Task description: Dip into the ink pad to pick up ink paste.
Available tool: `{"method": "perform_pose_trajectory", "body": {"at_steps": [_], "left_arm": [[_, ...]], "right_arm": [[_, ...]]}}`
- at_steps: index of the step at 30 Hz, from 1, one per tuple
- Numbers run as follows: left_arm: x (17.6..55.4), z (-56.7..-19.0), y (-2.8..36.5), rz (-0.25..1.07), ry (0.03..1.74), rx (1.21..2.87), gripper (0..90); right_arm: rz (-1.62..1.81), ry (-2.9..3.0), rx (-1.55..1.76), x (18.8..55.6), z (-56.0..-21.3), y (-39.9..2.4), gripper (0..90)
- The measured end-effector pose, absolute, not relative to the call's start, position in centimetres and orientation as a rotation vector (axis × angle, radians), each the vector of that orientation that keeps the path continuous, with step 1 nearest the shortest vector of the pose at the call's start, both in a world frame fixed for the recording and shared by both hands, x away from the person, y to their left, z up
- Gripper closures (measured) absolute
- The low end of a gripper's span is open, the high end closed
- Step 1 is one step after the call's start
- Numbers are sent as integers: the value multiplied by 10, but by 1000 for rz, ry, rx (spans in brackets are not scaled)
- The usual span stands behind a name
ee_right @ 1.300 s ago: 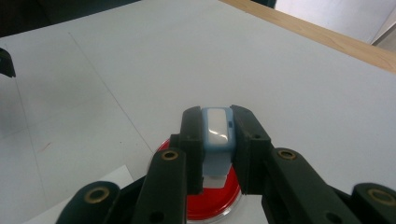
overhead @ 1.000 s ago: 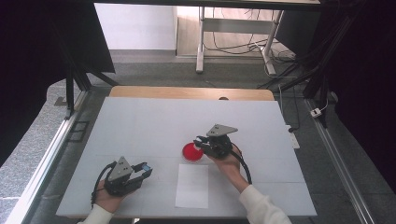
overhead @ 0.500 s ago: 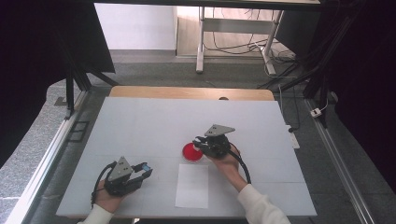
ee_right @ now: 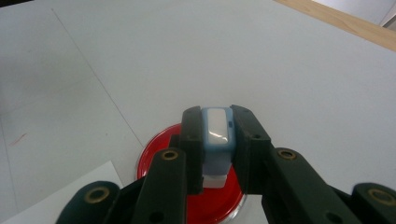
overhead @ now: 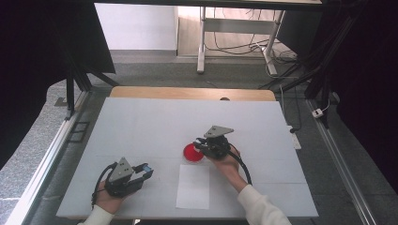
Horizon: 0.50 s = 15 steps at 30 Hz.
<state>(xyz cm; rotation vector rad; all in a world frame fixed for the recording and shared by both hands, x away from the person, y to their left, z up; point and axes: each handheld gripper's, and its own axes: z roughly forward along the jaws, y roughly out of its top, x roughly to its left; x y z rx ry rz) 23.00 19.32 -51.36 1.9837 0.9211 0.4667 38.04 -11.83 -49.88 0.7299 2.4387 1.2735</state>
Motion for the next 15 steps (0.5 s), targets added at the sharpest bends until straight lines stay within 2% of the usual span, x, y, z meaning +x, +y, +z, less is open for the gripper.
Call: {"method": "perform_pose_trajectory", "body": {"at_steps": [15], "left_arm": [[230, -514, 194, 466, 920, 1983, 647]], "right_arm": [[1244, 2456, 725, 381, -504, -116, 744]]}}
